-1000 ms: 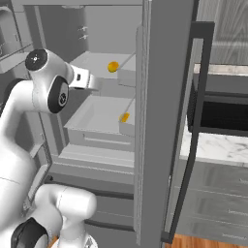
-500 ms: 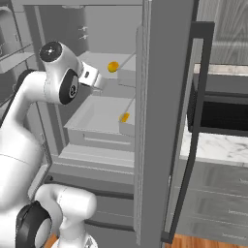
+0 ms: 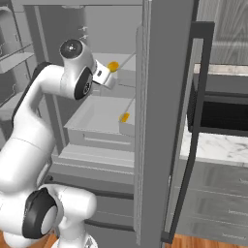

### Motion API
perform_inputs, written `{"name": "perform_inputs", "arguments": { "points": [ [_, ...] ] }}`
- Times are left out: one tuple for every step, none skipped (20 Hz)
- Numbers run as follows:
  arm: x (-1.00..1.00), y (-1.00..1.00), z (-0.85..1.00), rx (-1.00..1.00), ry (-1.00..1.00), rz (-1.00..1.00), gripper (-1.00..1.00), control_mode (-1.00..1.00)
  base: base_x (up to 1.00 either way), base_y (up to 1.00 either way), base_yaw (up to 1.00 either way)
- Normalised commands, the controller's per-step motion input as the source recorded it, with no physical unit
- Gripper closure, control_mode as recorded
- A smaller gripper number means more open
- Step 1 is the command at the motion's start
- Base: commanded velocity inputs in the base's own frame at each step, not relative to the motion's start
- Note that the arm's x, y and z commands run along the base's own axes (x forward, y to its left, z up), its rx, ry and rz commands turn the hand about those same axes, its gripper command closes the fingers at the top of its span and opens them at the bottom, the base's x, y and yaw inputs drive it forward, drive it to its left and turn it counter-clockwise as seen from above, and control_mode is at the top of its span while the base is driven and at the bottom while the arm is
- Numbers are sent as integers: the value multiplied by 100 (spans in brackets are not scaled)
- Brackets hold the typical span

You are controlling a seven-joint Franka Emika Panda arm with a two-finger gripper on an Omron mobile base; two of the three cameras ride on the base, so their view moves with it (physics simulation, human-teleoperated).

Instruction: Pick up both mangos from the fridge and place them inside the tupperware on the counter.

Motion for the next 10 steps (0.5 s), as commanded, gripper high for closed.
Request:
{"name": "perform_inputs", "arguments": {
  "points": [
    [43,0,0,0,4,0,-100,-100,0,0,0],
    [43,0,0,0,4,0,-100,-100,0,0,0],
    [44,4,0,-1,2,0,-100,-100,0,0,0],
    [44,6,0,-2,2,0,-100,-100,0,0,0],
    [43,6,0,-3,1,0,-100,-100,0,0,0],
    [43,3,0,-3,1,0,-100,-100,0,0,0],
    [41,0,0,-3,0,0,-100,-100,0,0,0],
    [41,0,0,-2,0,0,-100,-100,0,0,0],
    [41,0,0,-2,0,2,-100,-100,0,0,0],
    [38,0,0,-3,0,4,-100,-100,0,0,0]
  ]
}}
